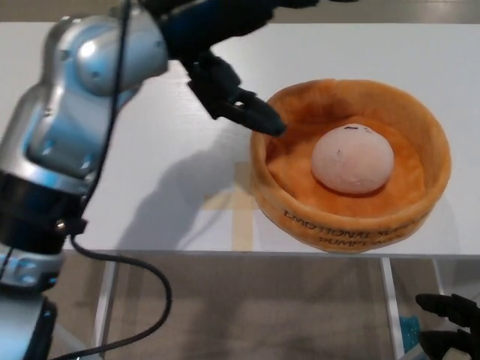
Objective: Use the left hand to pick up the pink round toy on the left and place it inside the orange plate on the desk.
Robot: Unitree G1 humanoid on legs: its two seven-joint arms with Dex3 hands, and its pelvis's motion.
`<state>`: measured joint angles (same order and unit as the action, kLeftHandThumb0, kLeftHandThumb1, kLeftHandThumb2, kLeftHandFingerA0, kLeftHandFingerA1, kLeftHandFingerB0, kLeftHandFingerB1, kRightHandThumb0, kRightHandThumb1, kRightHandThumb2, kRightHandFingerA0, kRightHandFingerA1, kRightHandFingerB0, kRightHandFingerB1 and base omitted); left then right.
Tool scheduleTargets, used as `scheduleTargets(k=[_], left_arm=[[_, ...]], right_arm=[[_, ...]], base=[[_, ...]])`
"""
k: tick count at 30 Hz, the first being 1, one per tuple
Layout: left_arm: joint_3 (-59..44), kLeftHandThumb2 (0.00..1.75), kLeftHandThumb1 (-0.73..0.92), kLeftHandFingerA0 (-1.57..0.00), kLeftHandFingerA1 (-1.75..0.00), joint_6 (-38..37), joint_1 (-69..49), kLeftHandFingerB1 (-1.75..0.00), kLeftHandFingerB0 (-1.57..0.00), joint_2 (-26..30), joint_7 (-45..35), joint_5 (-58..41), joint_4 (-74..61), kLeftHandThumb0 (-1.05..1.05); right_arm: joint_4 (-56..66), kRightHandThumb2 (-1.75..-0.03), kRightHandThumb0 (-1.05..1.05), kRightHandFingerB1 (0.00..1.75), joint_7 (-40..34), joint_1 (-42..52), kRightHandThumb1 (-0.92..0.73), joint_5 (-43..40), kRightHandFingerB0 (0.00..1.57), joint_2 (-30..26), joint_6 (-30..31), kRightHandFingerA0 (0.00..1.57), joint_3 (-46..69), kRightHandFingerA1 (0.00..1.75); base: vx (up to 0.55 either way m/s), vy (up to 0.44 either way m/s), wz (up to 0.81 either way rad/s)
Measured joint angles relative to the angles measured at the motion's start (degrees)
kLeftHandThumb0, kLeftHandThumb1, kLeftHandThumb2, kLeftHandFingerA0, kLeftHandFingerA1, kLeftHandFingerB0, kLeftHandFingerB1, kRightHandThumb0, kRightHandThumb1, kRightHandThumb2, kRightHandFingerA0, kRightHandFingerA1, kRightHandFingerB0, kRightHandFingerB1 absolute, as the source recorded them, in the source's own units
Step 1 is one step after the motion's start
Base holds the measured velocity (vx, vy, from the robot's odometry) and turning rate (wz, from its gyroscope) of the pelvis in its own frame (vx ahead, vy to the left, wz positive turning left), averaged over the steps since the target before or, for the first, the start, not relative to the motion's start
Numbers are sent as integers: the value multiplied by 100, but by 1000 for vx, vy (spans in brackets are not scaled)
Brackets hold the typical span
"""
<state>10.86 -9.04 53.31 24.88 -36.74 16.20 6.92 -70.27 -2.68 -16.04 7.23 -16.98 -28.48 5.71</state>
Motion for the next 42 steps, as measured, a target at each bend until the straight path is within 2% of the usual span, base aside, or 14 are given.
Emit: scheduleTargets(k=[4, 8, 10, 11, 19, 20, 23, 24, 26, 36, 37, 38, 39, 42], left_arm=[[-460, 82, 19, -12, -52, 138, -386, -51, -11, 345, -249, -416, -430, -27], [-913, 81, 19, -7, -51, 298, -776, -49, -6, 684, -472, -804, -738, -29], [-1156, 81, 19, -7, -51, 384, -985, -49, -6, 853, -586, -999, -874, -29], [-1156, 54, 42, -15, -33, 384, -985, -29, -20, 853, -586, -999, -874, -55], [-2081, 82, 19, -7, -51, 672, -1847, -49, -6, 1396, -1077, -1723, -1312, -31], [-2232, 54, 42, -17, -33, 715, -2019, -30, -22, 1467, -1157, -1825, -1389, -56], [-2649, 53, 39, -17, -34, 834, -2523, -29, -21, 1621, -1381, -2144, -1619, -51], [-2752, 81, 19, -7, -52, 859, -2663, -49, -5, 1648, -1434, -2219, -1684, -27], [-3014, 53, 42, -17, -35, 914, -3076, -28, -22, 1697, -1587, -2434, -1855, -49], [-3622, 54, 45, -19, -35, 1055, -4603, -28, -21, 1702, -2264, -3267, -2316, -51], [-3643, 87, 30, -3, -50, 1058, -4753, -48, 0, 1699, -2361, -3372, -2334, -32], [-3652, 87, 30, -3, -50, 1059, -4855, -48, 0, 1695, -2425, -3449, -2349, -32], [-3654, 56, 50, -20, -38, 1061, -5011, -27, -17, 1691, -2534, -3561, -2360, -53], [-3561, 56, 51, -18, -38, 1067, -5438, -28, -20, 1679, -2875, -3853, -2290, -52]], right_arm=[[-1, -58, -15, 49, 0, -19, -64, 2, 59, -1, 0, 64, -1, 61], [0, -59, -15, 48, 0, -30, -65, 3, 57, 0, 0, 62, -3, 59], [0, -59, -15, 48, 0, -37, -65, 4, 57, -1, 0, 62, -5, 59], [0, -59, -16, 47, 0, -37, -64, 4, 58, -1, 0, 62, -5, 58], [0, -58, -15, 48, -1, -65, -64, 13, 58, -1, 1, 63, -10, 60], [0, -58, -15, 48, -1, -71, -64, 13, 59, -2, 1, 63, -10, 60], [-1, -59, -15, 48, -1, -82, -65, 13, 59, -2, 1, 65, -10, 61], [0, -59, -13, 48, -1, -85, -65, 13, 58, -2, 1, 64, -10, 60], [0, -58, -14, 48, -1, -93, -65, 13, 58, -4, 1, 65, -9, 61], [-6, -59, -14, 47, -1, -109, -65, 10, 58, -5, 3, 63, -5, 59], [-6, -59, -13, 48, 0, -110, -65, 9, 57, -4, 3, 62, -4, 59], [-7, -59, -13, 48, -1, -110, -65, 9, 57, -4, 3, 62, -4, 59], [-7, -59, -13, 48, 0, -111, -64, 9, 58, -4, 4, 62, -2, 59], [-11, -59, -13, 48, 0, -112, -65, -3, 58, -4, 14, 62, 25, 58]], base=[[0, 0, 0], [0, 0, 0], [0, 0, 0], [0, 0, 0], [0, 0, 0], [0, 0, 0], [0, 0, 0], [0, 0, 0], [0, 0, 0], [0, 0, 0], [0, 0, 0], [0, 0, 0], [0, 0, 0], [0, 0, 0]])
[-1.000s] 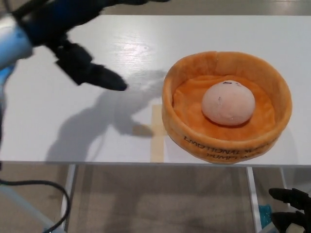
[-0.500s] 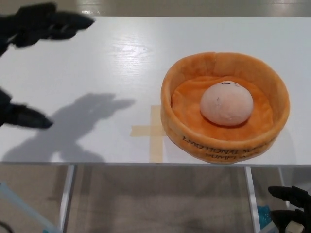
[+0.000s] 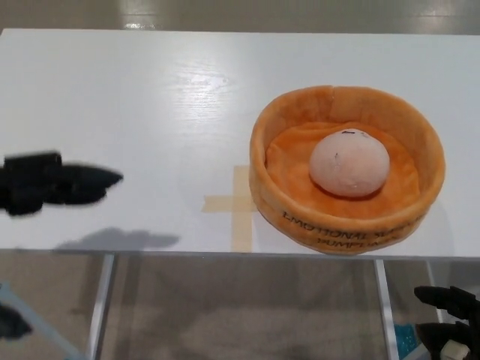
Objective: Use the left hand to pick up the pink round toy on the left and place it inside the orange plate on the desk.
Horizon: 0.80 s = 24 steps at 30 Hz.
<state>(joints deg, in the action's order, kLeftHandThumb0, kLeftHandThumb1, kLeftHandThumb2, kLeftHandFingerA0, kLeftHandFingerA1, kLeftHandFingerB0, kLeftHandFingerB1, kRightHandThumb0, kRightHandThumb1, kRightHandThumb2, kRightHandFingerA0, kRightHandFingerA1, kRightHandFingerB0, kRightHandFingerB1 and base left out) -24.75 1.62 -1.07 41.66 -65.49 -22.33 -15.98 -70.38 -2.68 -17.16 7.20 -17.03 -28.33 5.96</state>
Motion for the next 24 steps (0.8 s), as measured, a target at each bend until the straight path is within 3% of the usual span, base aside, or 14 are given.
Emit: scheduleTargets(k=[1, 8, 14, 15, 18, 20, 21, 24], left_arm=[[0, 55, 53, -22, -37, 0, 0, -34, -30, 0, 0, 0, 0, -55], [907, 57, 52, -32, -37, -175, -235, -36, -40, -5, -629, -200, 1026, -58], [1661, 57, 55, -29, -38, -464, -16, -35, -39, -16, -686, 141, 1968, -52], [1716, 72, 48, -23, -46, -492, 4, -42, -29, -20, -679, 179, 2041, -54], [1981, 72, 49, -23, -46, -668, 169, -41, -29, -43, -600, 405, 2506, -54], [2145, 72, 49, -23, -46, -786, 342, -41, -29, -146, -470, 574, 3002, -54], [2184, 58, 58, -28, -38, -823, 393, -32, -34, -181, -430, 616, 3144, -50], [2346, 58, 57, -29, -39, -991, 584, -30, -28, -302, -214, 832, 3714, -51]], right_arm=[[0, -58, -14, 48, 0, 0, -64, 0, 59, 0, 0, 63, 0, 60], [-39, -59, -13, 49, 7, -29, -64, -34, 58, -3, 30, 60, 73, 58], [-58, -59, -13, 48, 19, -36, -65, -83, 57, -7, 31, 59, 108, 56], [-61, -59, -13, 48, 19, -36, -65, -86, 59, -7, 31, 60, 109, 57], [-73, -59, -15, 48, 20, -45, -64, -103, 59, -9, 32, 60, 111, 56], [-76, -59, -15, 48, 20, -53, -64, -107, 59, -9, 33, 60, 111, 56], [-78, -58, -14, 49, 20, -54, -64, -108, 60, -9, 33, 61, 111, 59], [-81, -59, -13, 49, 20, -59, -64, -109, 60, -9, 33, 61, 110, 59]], base=[[0, 0, 0], [0, 0, 0], [0, 0, 0], [0, 0, 0], [0, 0, 0], [0, 0, 0], [0, 0, 0], [0, 0, 0]])
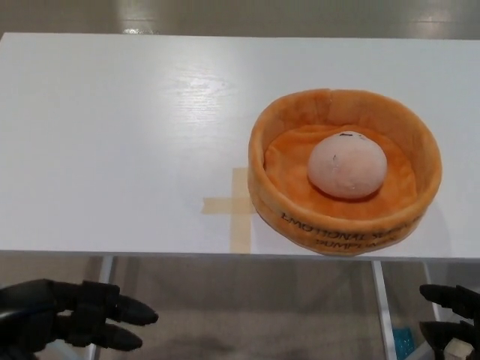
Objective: Use the left hand to pick up the pink round toy on the left and place it inside the orange plate on the desk.
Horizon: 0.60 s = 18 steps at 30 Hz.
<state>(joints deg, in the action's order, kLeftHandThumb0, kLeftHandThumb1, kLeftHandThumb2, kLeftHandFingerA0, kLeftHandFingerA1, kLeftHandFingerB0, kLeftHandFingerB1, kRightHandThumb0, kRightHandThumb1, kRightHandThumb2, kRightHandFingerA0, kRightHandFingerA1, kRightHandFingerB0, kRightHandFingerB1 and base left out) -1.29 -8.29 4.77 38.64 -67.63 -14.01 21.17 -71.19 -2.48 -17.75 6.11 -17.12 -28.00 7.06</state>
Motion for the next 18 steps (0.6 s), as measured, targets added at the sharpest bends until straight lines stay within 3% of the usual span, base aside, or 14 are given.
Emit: scheduleTargets(k=[9, 18], left_arm=[[313, 59, 61, -33, -37, -362, 673, -31, -31, -413, 975, 608, 1611, -53], [766, 59, 60, -36, -37, -530, 1349, -32, -36, -831, 1972, 1101, 2828, -55]], right_arm=[[-3, -59, -14, 47, 0, -29, -64, 1, 58, 0, -1, 58, -7, 54], [-3, -58, -15, 49, -1, -82, -64, 2, 60, 0, -1, 63, -15, 60]], base=[[0, 0, 0], [0, 0, 0]])
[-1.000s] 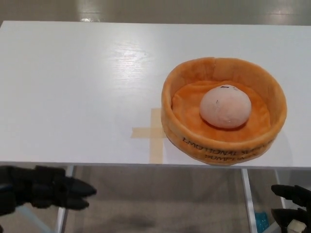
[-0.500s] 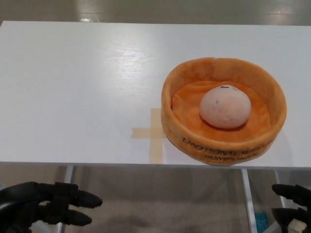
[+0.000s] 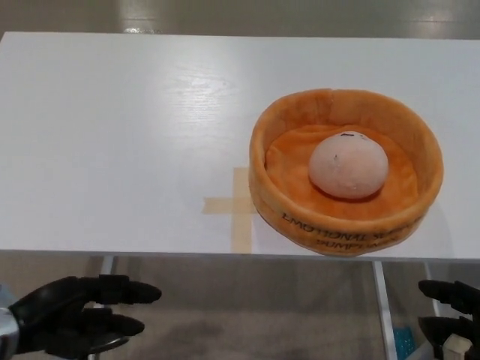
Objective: Use the left hand to pick up the pink round toy on the left and place it inside the orange plate on the desk.
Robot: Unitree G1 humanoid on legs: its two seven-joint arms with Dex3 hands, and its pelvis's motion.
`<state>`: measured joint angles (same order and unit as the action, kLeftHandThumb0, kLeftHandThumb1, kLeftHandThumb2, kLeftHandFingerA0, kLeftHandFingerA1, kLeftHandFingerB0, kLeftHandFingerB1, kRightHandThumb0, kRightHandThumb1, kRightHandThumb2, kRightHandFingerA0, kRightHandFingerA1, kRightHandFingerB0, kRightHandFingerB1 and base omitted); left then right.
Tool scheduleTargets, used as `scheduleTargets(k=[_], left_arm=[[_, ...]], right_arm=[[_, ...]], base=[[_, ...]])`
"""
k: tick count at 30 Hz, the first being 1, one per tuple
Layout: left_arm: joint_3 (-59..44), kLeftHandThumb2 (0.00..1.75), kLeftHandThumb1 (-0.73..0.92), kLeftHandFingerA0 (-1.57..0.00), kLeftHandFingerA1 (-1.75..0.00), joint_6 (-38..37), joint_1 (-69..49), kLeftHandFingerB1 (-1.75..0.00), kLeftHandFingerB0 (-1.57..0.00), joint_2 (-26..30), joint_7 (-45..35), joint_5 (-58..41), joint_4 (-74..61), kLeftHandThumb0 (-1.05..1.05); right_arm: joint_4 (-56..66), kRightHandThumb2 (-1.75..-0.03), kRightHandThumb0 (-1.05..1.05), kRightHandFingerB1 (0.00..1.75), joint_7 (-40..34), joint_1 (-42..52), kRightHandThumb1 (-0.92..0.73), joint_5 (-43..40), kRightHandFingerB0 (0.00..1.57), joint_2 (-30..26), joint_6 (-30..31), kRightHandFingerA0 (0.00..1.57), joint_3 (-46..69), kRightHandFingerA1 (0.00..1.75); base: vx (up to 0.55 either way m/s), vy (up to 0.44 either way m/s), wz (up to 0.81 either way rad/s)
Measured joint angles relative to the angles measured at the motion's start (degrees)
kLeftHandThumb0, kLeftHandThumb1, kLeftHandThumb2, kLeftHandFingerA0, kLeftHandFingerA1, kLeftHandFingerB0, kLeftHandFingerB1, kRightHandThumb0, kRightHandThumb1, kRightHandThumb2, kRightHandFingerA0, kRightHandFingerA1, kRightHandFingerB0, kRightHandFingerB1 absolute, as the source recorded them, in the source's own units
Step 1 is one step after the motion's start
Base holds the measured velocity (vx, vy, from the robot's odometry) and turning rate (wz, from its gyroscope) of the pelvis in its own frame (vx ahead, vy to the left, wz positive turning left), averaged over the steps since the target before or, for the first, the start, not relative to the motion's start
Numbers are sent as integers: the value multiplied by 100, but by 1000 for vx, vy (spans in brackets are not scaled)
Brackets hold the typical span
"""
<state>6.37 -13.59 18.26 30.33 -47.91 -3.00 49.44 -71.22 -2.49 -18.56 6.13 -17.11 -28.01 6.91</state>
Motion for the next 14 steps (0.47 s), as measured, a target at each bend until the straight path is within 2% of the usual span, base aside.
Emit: scheduleTargets(k=[3, 4, 12, 14], left_arm=[[167, 58, 60, -37, -37, -18, 184, -33, -36, -151, 294, 139, 283, -57], [228, 84, 48, -33, -50, -23, 249, -45, -29, -213, 407, 202, 378, -60], [668, 86, 50, -26, -47, -61, 586, -50, -40, -587, 1272, 633, 994, -62], [720, 86, 47, -20, -46, -61, 625, -52, -39, -649, 1416, 690, 1073, -56]], right_arm=[[0, -58, -15, 50, 0, -18, -64, 0, 60, 0, 0, 64, 1, 62], [0, -58, -14, 50, 0, -23, -64, 0, 60, 0, 0, 64, 1, 63], [0, -58, -14, 50, 0, -34, -64, -1, 60, 0, -1, 64, 1, 62], [0, -58, -14, 49, 0, -35, -64, -1, 59, 0, -1, 63, 1, 60]], base=[[0, 0, 0], [0, 0, 0], [0, 0, 0], [0, 0, 0]])
